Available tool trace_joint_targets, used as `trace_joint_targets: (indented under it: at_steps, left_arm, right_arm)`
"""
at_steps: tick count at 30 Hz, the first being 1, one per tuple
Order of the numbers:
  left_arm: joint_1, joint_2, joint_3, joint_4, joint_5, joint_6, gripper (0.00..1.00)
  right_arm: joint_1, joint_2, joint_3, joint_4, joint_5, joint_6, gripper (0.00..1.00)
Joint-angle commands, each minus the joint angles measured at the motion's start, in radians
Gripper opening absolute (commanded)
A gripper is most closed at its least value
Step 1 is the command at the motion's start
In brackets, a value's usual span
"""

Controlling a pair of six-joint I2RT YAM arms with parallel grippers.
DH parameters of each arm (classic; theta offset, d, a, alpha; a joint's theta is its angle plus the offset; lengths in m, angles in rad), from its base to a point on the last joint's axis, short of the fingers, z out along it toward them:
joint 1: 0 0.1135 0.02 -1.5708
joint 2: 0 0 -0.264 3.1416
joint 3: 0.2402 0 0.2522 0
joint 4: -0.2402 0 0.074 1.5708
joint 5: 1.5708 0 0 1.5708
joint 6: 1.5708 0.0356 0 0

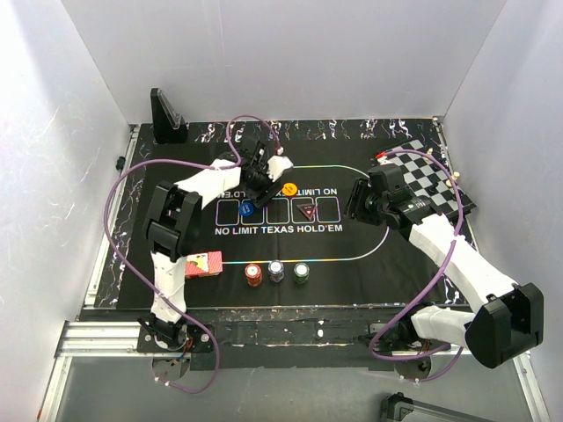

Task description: Distribute texas hold em gaming equipment

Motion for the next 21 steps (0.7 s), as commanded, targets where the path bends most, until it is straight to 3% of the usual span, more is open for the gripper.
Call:
trace_joint_targets:
  at_steps: [1, 21]
  left_arm:
    - [0.002, 0.015, -0.013, -0.023, 0.018, 0.016, 0.56]
    - [0.069, -0.053, -0.202, 0.02, 0.015, 0.073, 0.43]
  right_arm:
    - [-0.003, -0.01, 0.0, 0.025, 0.016, 0.001, 0.52]
    - [-0.004, -0.008, 0.013, 0.02, 0.015, 0.004, 0.51]
